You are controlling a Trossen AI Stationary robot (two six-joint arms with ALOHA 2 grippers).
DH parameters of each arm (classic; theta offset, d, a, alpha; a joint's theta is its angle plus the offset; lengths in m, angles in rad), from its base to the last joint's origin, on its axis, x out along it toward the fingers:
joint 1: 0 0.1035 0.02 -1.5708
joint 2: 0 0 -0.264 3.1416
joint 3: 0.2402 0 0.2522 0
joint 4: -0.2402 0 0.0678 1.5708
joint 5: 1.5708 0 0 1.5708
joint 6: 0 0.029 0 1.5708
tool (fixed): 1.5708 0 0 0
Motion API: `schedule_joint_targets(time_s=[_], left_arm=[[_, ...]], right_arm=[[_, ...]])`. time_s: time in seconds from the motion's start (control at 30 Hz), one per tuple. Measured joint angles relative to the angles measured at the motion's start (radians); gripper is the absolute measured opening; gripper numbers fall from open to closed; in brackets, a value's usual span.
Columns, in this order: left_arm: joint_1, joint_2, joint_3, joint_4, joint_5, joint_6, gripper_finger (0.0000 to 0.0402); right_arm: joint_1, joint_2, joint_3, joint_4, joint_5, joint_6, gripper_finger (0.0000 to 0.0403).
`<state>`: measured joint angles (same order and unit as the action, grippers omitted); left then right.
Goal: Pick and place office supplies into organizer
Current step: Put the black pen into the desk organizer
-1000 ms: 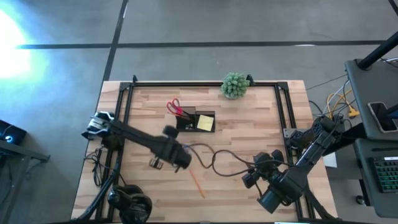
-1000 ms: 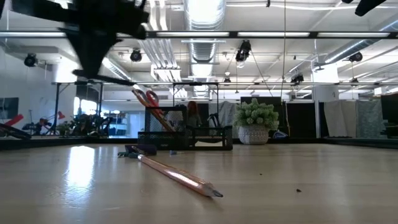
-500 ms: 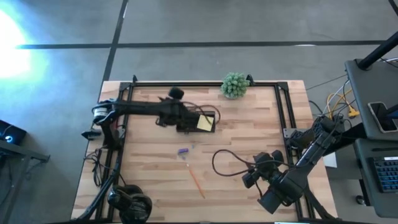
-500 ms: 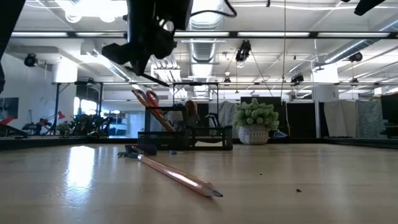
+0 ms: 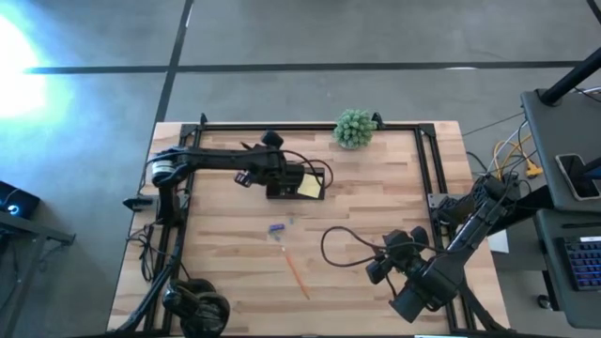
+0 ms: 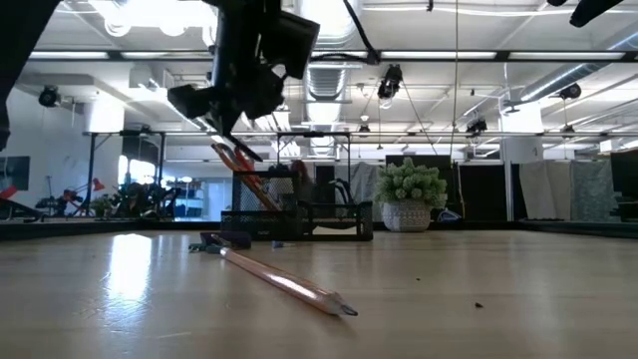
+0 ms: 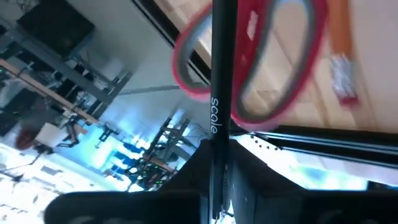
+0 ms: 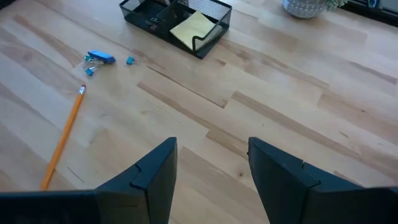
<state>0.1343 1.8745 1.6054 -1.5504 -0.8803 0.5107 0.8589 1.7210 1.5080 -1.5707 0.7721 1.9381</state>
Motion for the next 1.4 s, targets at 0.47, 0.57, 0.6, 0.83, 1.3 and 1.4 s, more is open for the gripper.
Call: schedule_joint_targets(time_s=[0.47,0.57,0.6,0.83,1.3,1.4], left_arm=[[-0.052,0.114,0.016,0.023,-0.073,0.027,0.0007],[-0.076,0.127,0.020,0.030,-0.095,0.068,0.0007],[-0.082,0.134,0.020,0.039,-0.102,0.081,0.0007],[-0.106,0.193,0.026,0.064,-0.148,0.130,0.0009],[-0.152,0.222,0.088,0.104,-0.119,0.124,0.0035],[-0.177,0.222,0.119,0.108,-0.023,0.122,0.0058]], right_arm=[[0.001,0.000,-0.011,0.000,-0.052,0.000,0.0187],[0.001,0.000,-0.013,-0.001,-0.052,0.000,0.0187],[0.001,0.000,-0.014,0.001,-0.052,0.000,0.0187],[0.001,0.000,-0.035,0.001,-0.066,0.000,0.0187],[0.003,0.001,-0.041,0.005,-0.092,0.000,0.0187],[0.003,0.001,-0.041,0.005,-0.092,-0.001,0.0187]])
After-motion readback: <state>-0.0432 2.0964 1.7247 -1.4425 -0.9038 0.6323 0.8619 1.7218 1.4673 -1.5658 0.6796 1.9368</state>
